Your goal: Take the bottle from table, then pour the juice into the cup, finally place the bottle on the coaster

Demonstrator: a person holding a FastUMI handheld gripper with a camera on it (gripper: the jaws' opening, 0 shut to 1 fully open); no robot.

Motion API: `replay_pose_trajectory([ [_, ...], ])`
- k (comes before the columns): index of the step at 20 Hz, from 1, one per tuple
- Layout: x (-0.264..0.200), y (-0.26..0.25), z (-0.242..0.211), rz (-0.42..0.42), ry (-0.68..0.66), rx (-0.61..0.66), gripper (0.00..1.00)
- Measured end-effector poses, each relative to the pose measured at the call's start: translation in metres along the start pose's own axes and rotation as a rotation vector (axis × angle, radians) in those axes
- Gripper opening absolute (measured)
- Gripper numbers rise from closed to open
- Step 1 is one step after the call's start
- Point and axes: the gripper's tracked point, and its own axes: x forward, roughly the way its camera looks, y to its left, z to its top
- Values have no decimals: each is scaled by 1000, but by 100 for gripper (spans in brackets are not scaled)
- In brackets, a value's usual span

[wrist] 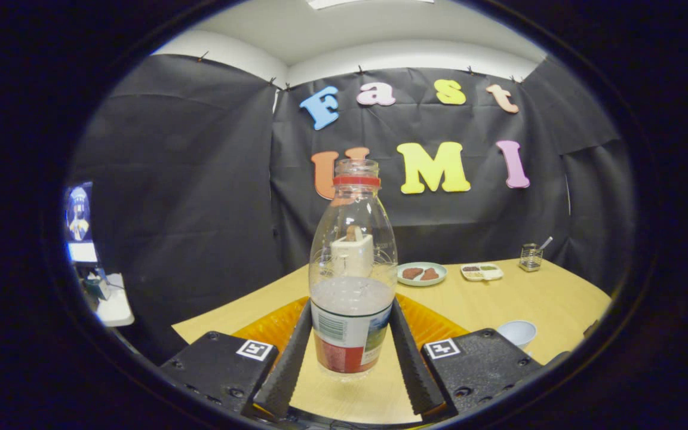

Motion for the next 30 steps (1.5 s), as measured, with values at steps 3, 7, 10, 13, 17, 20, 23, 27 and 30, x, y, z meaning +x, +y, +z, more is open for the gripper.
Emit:
replay_pose_trajectory([
  [3, -14, 2, 3, 61, 17, 167, 78],
  [7, -28, -14, -3, 88, 39, 297, 77],
  [10, -28, -30, -11, 88, 52, 425, 77],
  [13, -27, -42, -13, 97, 53, 586, 76],
  [17, -24, -63, -20, 65, 50, 782, 76],
  [20, -29, -69, -20, 68, 34, 919, 76],
  [23, -21, -68, -19, 64, 24, 1025, 76],
  [27, -17, -65, -18, 57, 12, 1119, 76],
  [30, -11, -62, -16, 56, 11, 1164, 76],
])
